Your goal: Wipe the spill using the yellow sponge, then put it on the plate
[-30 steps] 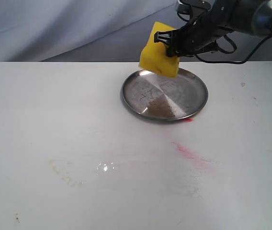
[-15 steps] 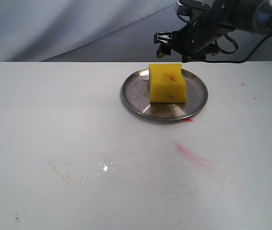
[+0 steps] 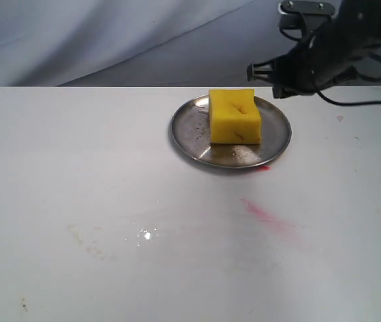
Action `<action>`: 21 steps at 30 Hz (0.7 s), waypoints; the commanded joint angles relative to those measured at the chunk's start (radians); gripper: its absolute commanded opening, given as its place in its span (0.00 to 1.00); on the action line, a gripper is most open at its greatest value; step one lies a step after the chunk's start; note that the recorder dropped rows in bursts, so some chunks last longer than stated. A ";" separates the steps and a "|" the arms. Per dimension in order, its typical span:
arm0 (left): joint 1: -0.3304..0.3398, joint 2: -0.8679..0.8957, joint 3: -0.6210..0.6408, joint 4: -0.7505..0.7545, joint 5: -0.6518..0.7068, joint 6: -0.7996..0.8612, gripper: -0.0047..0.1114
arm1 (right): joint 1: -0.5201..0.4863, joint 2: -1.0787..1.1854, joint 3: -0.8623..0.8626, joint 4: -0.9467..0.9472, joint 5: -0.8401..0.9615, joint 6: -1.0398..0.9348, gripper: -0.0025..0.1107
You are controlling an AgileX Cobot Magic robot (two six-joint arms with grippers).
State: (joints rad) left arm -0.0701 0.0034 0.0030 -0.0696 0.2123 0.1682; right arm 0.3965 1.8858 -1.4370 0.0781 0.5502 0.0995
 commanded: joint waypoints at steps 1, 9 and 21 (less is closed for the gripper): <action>0.001 -0.003 -0.003 0.001 -0.007 -0.008 0.04 | -0.001 -0.185 0.292 -0.014 -0.224 0.007 0.02; 0.001 -0.003 -0.003 0.001 -0.007 -0.008 0.04 | -0.001 -0.494 0.631 -0.027 -0.362 0.007 0.02; 0.001 -0.003 -0.003 0.001 -0.007 -0.008 0.04 | -0.001 -0.905 0.897 0.026 -0.396 0.022 0.02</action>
State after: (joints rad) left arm -0.0701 0.0034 0.0030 -0.0696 0.2123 0.1682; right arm 0.3965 1.0630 -0.5891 0.0976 0.1688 0.1191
